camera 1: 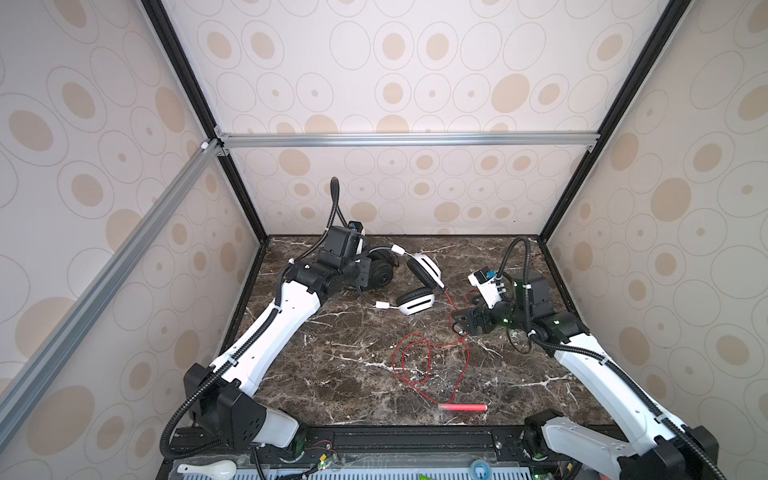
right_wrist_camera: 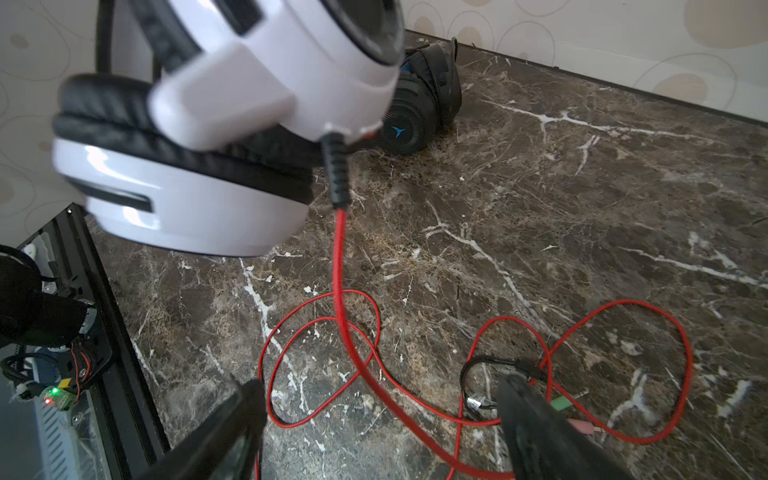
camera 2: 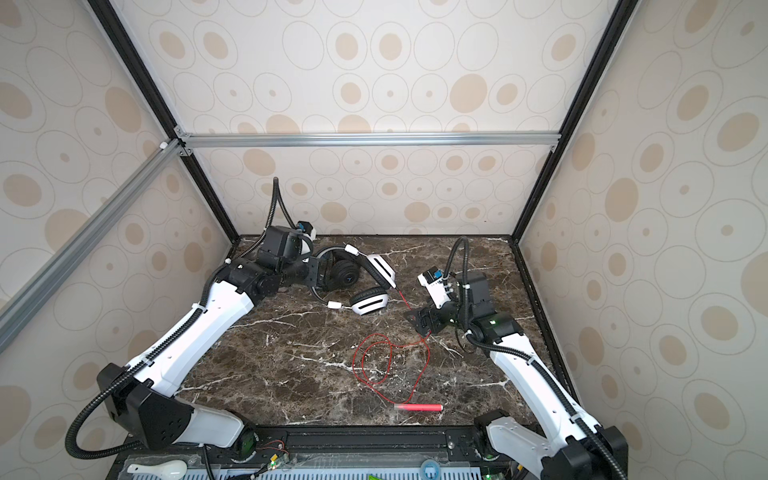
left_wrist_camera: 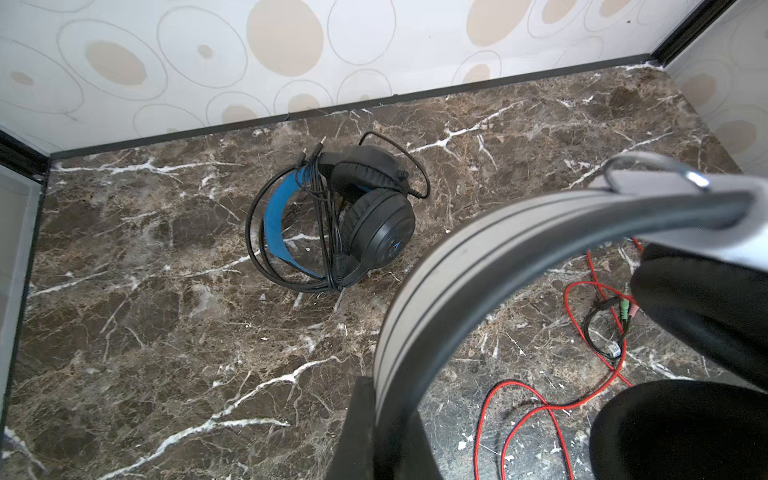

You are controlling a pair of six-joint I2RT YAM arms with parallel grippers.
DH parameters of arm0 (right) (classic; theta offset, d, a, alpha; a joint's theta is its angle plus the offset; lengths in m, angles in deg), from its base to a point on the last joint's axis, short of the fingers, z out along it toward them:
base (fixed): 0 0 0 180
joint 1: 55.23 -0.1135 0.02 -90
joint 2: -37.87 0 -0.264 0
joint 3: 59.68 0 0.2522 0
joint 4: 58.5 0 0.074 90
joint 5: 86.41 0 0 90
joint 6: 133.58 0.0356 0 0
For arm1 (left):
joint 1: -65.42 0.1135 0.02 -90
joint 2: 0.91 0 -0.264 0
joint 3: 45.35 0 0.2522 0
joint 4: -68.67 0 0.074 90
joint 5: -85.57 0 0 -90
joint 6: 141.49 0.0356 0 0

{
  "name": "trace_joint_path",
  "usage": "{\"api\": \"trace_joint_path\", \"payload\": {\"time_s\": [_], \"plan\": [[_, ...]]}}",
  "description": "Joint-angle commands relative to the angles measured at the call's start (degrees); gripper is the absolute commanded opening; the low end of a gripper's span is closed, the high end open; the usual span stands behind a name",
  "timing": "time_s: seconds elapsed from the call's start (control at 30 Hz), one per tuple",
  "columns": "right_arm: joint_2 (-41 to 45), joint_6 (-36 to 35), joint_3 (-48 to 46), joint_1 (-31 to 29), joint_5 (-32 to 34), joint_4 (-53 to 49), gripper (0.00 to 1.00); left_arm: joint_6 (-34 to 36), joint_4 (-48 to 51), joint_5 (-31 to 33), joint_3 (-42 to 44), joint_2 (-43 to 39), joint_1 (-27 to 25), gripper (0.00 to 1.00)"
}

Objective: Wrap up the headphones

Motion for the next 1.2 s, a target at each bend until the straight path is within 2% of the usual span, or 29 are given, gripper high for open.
{"api": "trace_joint_path", "payload": {"time_s": [0.0,0.13,0.43,0.83,0.9,1.03,1.1,1.17], "plan": [[-0.96,-0.07,-2.48,1.71,-3.68,6.92,0.9,1.63,-0.58,-2.17,-6.64,0.2,0.24,0.0],[-2.86,2.81,-6.24,1.73,-5.15,13.77,0.88,2.32,3.15,-0.59,-11.38,2.11,0.29,0.0],[-7.81,6.9,-8.19,1.82,-4.56,21.73,0.82,1.38,6.82,-0.76,-19.51,3.57,0.63,0.0],[-11.65,10.8,-8.23,1.8,-4.49,28.75,0.7,-1.6,6.68,-3.59,-23.67,2.99,2.74,0.0],[-12.25,11.64,-7.92,1.8,-4.9,29.93,0.62,-2.09,6.4,-3.93,-24.16,3.0,3.26,0.0],[-12.19,12.01,-7.33,1.8,-4.82,30.31,0.36,-3.13,6.98,-3.25,-24.53,3.0,4.65,0.0],[-11.55,10.35,-6.5,1.8,-3.49,27.26,0.25,-3.39,7.24,-2.42,-24.35,2.95,5.3,0.0],[-10.52,8.01,-5.12,1.51,0.56,22.23,0.16,-3.77,7.51,-0.1,-23.88,2.95,5.53,0.0]]}}
